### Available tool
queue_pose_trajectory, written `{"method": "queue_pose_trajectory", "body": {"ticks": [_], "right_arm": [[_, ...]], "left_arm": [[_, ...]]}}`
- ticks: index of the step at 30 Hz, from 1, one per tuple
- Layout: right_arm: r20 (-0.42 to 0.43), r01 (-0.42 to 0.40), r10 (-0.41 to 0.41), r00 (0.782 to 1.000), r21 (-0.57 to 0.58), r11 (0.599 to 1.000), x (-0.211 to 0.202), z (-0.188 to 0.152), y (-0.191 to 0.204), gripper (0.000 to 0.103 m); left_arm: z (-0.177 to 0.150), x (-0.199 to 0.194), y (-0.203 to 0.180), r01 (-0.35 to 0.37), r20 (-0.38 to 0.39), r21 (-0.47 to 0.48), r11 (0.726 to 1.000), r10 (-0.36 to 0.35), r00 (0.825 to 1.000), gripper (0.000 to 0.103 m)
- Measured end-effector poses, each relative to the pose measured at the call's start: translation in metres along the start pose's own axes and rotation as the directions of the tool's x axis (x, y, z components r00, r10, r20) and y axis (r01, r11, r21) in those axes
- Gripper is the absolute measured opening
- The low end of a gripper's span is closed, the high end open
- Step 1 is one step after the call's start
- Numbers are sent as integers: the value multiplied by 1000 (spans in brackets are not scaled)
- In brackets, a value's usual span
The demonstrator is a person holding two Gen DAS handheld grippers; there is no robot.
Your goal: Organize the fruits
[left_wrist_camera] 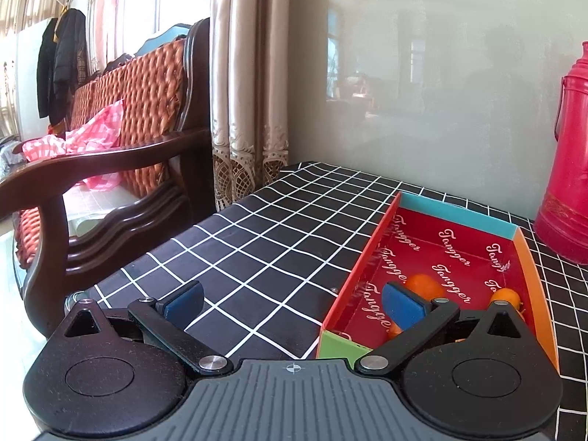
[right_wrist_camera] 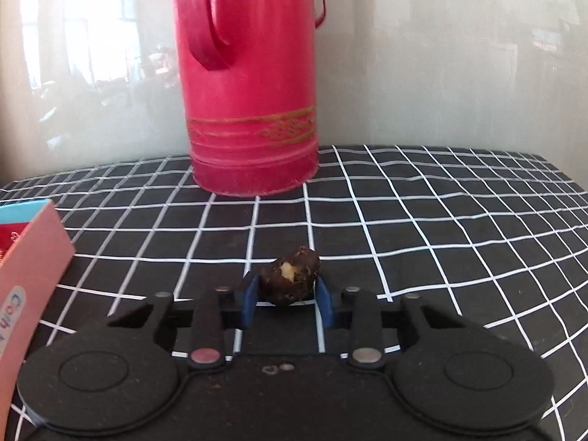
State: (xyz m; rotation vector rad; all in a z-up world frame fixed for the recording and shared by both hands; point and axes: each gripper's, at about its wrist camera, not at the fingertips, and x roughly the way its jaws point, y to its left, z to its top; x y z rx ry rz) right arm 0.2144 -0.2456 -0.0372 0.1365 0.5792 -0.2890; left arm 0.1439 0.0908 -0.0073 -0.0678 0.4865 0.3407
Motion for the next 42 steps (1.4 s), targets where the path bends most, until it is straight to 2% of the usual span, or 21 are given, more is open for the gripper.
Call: {"method": "queue_pose_trajectory", "body": {"ticks": [3,5,7,10,12,13,16,18,20,22,23,25,29,31,36,39,42], "right_arm": [[46,-83,83,995,-17,996,-21,1,10,26],[78,-170,172,982,-33,985,-39,1,20,26],[98,-271,276,956,-60,961,-56,0,34,26],[101,-419,431,897,-120,900,-78,-2,59,26],[86,-480,497,863,-164,862,-87,-5,78,26],[77,-497,516,853,-184,848,-91,-8,87,26],[37,-521,543,839,-230,822,-92,-15,113,26],[17,-521,544,839,-260,813,-89,-19,127,26],[4,-502,525,851,-287,816,-86,-22,138,26],[-3,-479,501,866,-299,826,-84,-23,144,39],[2,-475,498,867,-296,828,-85,-24,142,44],[31,-467,495,868,-284,837,-93,-24,138,60],[65,-462,488,871,-232,856,-107,-21,120,65],[92,-446,468,879,-191,874,-115,-22,110,79],[138,-372,387,912,-119,920,-145,-38,80,87],[140,-324,333,933,-81,943,-158,-47,64,93],[136,-299,302,944,-42,953,-169,-51,50,95]], "left_arm": [[1,0,4,-7,-1,-16,1000,7,1000,102],[1,1,8,-11,-10,-29,1000,11,1000,102],[1,3,12,-20,-18,-38,999,19,1000,102],[0,2,18,-37,-18,-38,999,36,999,102],[0,1,21,-44,-16,-33,998,43,999,102],[-1,1,22,-45,-14,-31,999,44,999,102],[-2,-1,25,-49,-7,-21,999,49,999,102],[-3,-3,27,-52,0,-12,999,52,999,102],[-4,-3,28,-49,2,-1,999,49,999,102],[-4,-2,30,-46,-2,7,999,46,999,102],[-4,-1,30,-46,-5,10,999,46,999,102],[-3,0,32,-43,-8,11,999,43,999,102],[-1,-2,32,-18,-9,-3,1000,18,1000,102],[-1,-5,28,5,-5,4,1000,-4,1000,102],[-3,-24,15,89,12,49,995,-90,996,102],[-9,-37,10,133,-12,65,989,-132,991,102],[-16,-53,7,156,-42,71,985,-154,987,102]]}}
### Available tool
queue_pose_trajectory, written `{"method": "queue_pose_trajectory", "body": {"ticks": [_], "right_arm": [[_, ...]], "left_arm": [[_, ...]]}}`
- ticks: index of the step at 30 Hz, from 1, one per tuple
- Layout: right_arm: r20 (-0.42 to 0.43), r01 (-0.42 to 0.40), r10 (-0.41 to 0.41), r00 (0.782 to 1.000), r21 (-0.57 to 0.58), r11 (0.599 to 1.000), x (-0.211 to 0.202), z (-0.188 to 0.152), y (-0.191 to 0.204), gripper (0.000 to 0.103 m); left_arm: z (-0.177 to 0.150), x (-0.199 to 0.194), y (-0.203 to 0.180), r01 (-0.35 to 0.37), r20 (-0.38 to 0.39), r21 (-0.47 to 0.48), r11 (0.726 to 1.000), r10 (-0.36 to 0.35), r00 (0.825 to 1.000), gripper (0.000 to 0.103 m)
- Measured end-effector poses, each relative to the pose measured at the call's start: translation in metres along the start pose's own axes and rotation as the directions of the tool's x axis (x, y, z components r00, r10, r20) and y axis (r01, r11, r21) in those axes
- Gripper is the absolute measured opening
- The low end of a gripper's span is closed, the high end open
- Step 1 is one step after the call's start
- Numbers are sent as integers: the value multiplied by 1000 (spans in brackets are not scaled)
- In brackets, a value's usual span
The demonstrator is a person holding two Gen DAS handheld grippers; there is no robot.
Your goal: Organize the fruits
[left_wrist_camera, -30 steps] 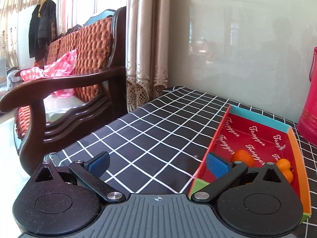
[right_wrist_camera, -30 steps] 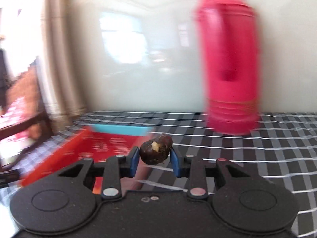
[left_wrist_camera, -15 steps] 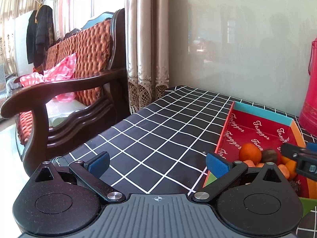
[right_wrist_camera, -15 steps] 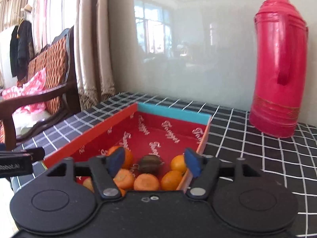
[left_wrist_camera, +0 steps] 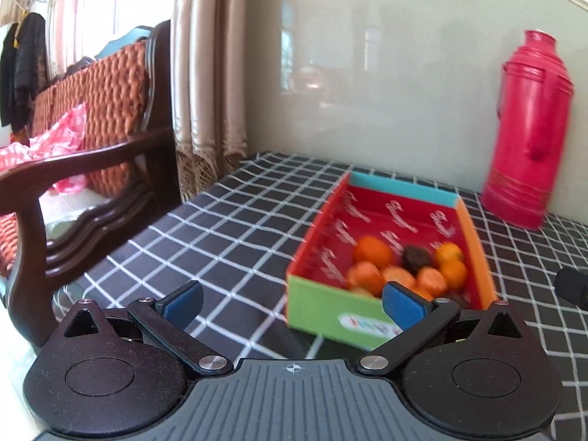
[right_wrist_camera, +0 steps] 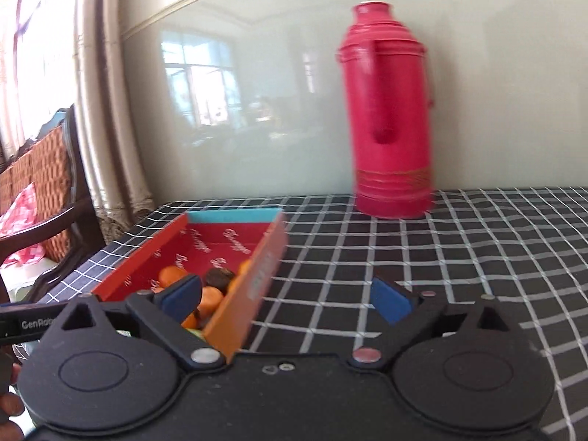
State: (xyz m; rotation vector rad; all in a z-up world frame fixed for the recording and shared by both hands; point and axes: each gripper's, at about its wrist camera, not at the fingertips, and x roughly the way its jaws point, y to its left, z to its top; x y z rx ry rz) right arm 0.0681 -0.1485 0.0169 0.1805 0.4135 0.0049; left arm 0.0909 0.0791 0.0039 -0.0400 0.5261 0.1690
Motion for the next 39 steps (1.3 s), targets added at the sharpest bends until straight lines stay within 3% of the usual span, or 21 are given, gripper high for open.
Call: {"method": "queue_pose_trajectory", "body": {"ticks": [8,15,39], "right_arm": [[19,66,-67,998,52,996,-34,0,-15,97],[7,65,-66,998,74,995,-49,-5,-17,97],[26,45,-47,999,57,997,-57,2,-5,97]], "left_arm": [[-5,-46,-12,44,15,23,999,-44,999,103],[0,-67,-15,65,39,33,997,-66,997,103],[6,-79,-12,48,74,54,997,-52,996,103]]}}
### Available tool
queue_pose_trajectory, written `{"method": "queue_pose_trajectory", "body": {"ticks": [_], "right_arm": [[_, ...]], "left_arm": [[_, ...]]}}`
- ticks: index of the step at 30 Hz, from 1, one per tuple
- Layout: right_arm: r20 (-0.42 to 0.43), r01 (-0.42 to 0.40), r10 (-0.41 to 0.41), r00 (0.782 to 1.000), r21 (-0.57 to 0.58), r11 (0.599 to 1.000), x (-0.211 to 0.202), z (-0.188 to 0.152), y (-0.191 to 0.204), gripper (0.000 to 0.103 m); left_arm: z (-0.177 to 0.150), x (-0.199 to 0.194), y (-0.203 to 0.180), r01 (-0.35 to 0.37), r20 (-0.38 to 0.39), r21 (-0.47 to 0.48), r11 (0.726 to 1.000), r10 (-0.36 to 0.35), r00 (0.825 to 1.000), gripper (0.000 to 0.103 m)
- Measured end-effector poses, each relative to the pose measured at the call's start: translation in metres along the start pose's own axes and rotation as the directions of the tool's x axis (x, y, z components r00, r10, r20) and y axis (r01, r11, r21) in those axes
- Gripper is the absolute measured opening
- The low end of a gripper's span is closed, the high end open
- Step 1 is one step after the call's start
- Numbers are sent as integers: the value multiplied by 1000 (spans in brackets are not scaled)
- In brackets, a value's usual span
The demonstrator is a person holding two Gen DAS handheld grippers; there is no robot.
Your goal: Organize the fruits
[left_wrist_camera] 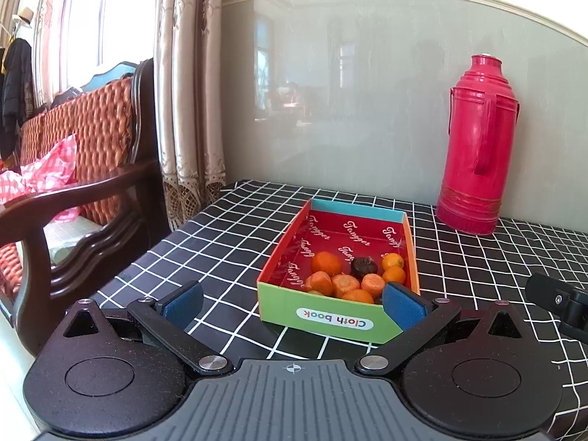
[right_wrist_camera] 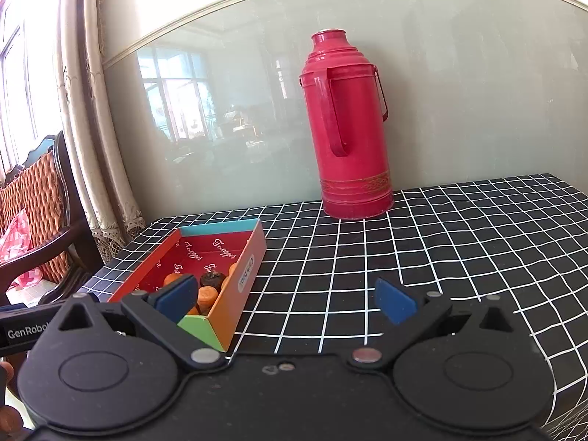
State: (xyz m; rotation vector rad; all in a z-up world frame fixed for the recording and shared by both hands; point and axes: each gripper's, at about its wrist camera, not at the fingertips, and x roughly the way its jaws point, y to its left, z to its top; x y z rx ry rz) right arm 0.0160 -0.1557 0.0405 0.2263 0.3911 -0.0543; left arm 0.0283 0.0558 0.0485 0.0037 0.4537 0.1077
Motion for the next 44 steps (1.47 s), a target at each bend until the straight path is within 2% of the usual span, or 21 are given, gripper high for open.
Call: {"method": "queue_pose_trajectory", "body": {"ticks": [34,41,44], "right_arm": [[8,-3,3,1000,-6,1000,3,2,4,97],[12,-6,6,1000,-16,1000,5,2,6,97],[12,-5,6,1000,-21,1000,6,3,7,97]], "left_arm": [[-1,8,-4,33,-25,20,999,-33,999,103],[-3,4,-10,52,30,49,997,-54,998,103],[-1,6,-13,68,23,53,996,-69,997,103]]}}
